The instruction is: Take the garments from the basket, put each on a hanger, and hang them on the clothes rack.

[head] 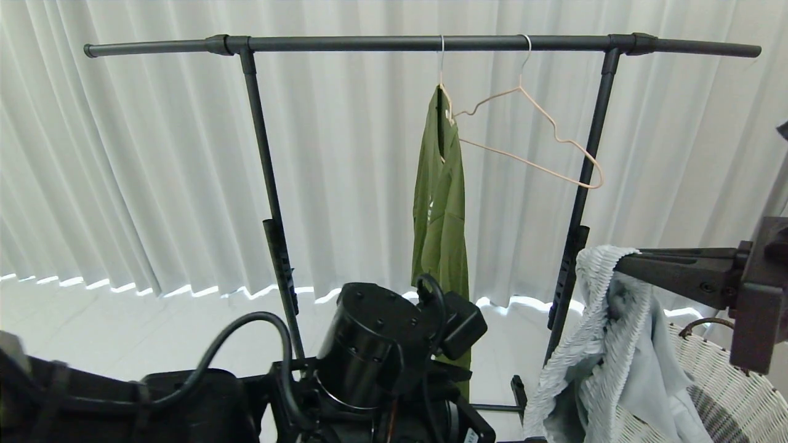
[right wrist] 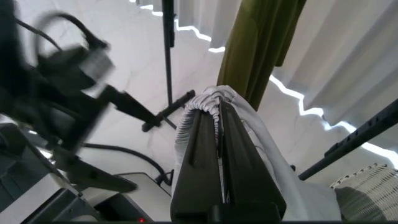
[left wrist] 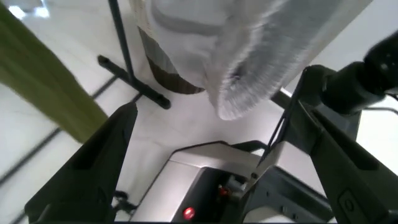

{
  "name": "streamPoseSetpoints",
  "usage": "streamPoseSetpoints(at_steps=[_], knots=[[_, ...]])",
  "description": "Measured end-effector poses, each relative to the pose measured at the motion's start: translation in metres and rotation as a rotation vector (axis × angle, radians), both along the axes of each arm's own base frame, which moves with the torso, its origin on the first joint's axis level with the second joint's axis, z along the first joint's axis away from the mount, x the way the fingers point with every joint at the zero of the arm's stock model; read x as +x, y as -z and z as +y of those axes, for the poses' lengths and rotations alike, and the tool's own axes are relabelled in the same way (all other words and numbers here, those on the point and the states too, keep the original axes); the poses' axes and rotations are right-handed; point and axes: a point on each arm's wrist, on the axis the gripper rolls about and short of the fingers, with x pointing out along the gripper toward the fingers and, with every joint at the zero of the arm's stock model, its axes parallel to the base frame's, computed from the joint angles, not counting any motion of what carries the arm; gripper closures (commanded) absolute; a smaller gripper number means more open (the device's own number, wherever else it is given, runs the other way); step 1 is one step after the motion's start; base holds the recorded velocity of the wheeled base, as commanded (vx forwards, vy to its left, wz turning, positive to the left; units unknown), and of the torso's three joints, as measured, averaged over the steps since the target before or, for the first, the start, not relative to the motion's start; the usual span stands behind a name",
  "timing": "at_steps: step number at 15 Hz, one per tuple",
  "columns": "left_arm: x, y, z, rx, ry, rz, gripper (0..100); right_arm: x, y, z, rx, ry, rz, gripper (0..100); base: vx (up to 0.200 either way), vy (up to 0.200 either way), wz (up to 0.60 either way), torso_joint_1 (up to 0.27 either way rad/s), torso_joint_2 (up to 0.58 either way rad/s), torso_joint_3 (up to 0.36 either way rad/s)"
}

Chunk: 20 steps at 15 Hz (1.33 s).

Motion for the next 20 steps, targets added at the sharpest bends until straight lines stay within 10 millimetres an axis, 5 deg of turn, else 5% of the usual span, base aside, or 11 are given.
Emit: streamPoseSetpoints(at_steps=[8,13,14,20], knots=[[0.016,0.046,-0.043,-0.029,-0.158,0.124,0,-0.008,-0.005,-0.005,0.031,-0.022,-0.012,100,0.000,0.000,0.00,0.000,0.00,0.000],[0.011,0.074,-0.040,0.043,-0.193,0.144,0,-0.011,-0.006,-0.009,0.053,-0.018,-0.007,100,0.000,0.000,0.00,0.000,0.00,0.000],[0.010,0.074,-0.039,0.042,-0.194,0.143,100,-0.011,-0.006,-0.009,0.056,-0.015,-0.004,100,0.000,0.000,0.00,0.000,0.00,0.000],[-0.013,0.060,-0.025,0.053,-0.232,0.080,100,0.002,0.004,-0.020,0.019,0.097,0.007,100,0.000,0.000,0.00,0.000,0.00,0.000]])
